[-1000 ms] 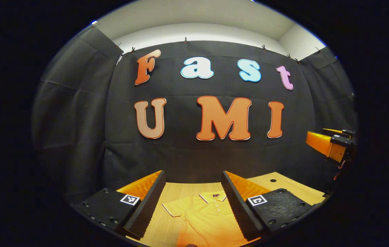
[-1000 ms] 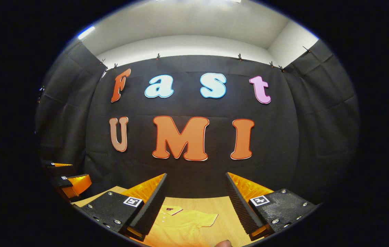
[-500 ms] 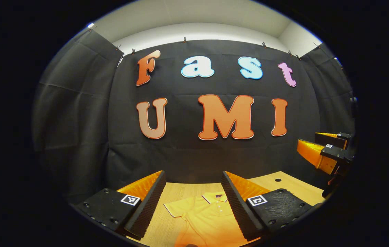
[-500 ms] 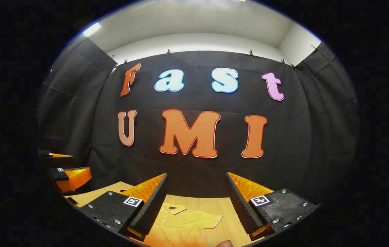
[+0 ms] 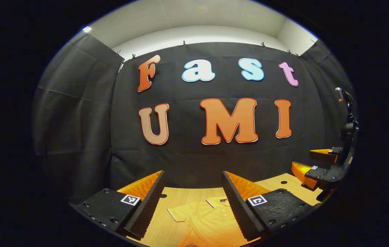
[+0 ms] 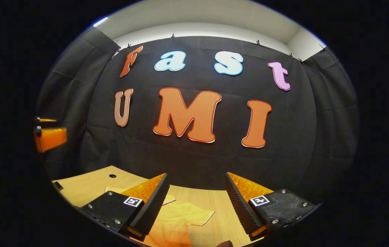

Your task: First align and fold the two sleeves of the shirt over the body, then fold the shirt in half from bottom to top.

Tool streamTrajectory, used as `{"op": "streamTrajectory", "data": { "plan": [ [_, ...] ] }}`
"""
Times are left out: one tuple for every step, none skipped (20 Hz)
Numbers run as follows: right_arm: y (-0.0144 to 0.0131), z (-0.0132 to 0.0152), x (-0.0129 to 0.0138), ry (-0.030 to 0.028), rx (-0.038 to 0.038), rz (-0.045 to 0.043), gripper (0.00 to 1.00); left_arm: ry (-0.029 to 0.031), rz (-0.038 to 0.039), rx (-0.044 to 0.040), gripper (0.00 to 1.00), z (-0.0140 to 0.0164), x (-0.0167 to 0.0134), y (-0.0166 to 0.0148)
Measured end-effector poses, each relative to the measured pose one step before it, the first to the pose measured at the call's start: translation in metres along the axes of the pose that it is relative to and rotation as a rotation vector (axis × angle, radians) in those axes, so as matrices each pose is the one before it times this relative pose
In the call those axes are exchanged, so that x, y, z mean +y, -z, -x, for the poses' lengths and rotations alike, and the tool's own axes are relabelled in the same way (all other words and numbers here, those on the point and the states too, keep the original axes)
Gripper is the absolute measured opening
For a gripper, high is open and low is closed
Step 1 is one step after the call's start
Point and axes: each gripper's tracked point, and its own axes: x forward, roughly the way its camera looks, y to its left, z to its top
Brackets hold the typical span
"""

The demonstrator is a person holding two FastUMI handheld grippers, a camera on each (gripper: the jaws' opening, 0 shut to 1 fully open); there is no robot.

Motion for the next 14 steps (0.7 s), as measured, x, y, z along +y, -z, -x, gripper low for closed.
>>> {"op": "streamTrajectory", "data": {
  "plan": [
    [0.00856,-0.00783,-0.00339,0.00105,0.01903,0.0064,0.98,-0.01066,-0.0063,-0.00469,0.96,0.00073,0.00132,-0.00166],
    [0.01117,-0.00755,-0.00162,-0.00283,0.02105,-0.00191,0.98,-0.0101,-0.00327,-0.00338,0.97,0.00228,0.00172,-0.00015],
    [0.00901,-0.00733,-0.00058,-0.00475,0.02374,-0.00718,0.98,-0.00994,-0.00281,-0.00177,0.97,0.00146,0.00096,-0.00181],
    [0.00919,-0.00839,-0.0012,-0.00508,0.02104,-0.00422,0.98,-0.00872,-0.00411,-0.00067,0.97,0.00263,0.0012,0.00102],
    [0.00857,-0.00808,-0.00137,-0.00031,0.02507,0.00163,0.98,-0.0136,-0.00608,-0.00013,0.97,0.00203,0.00265,-0.00144],
    [0.0121,-0.00985,-0.00208,0.00466,0.04075,0.00593,0.98,-0.01152,-0.00548,-0.0008,0.97,0.0016,0.00246,0.00011],
    [0.01029,-0.00882,-0.00112,-0.00455,0.03574,0.00998,0.97,-0.0107,-0.00532,0.00025,0.97,0.00133,0.00157,-0.00089],
    [0.01139,-0.00805,0.00112,-0.00499,0.03447,0.01032,0.97,-0.01211,-0.00441,0.0022,0.96,0.00084,0.00209,0.00046],
    [0.00914,-0.00821,0.0016,-0.00505,0.03647,0.01032,0.97,-0.0115,-0.00142,0.00311,0.97,0.00112,0.00237,-0.00044],
    [0.00849,-0.00836,-0.00042,-0.00819,0.03116,0.00318,0.96,-0.01033,0.00067,0.00419,0.96,0.00258,0.00132,0.00303],
    [0.00856,-0.00667,0.00175,-0.01515,0.03785,-0.00043,0.95,-0.01132,0.00366,0.00578,0.96,0.00047,0.00235,0.00065],
    [0.00841,-0.00848,0.00235,-0.01173,0.03132,-0.00428,0.95,-0.01321,0.00509,0.00545,0.96,0.00058,0.00335,0.0024],
    [0.00862,-0.00806,-0.00197,-0.00083,0.04283,-0.00206,0.93,-0.01172,0.00698,0.00967,0.96,0.00045,0.00267,0.00275],
    [0.00853,-0.0102,0.00025,-0.01104,0.03291,-0.00873,0.92,-0.00988,0.01092,0.01652,0.96,0.00076,0.0022,0.00807]
  ]
}}
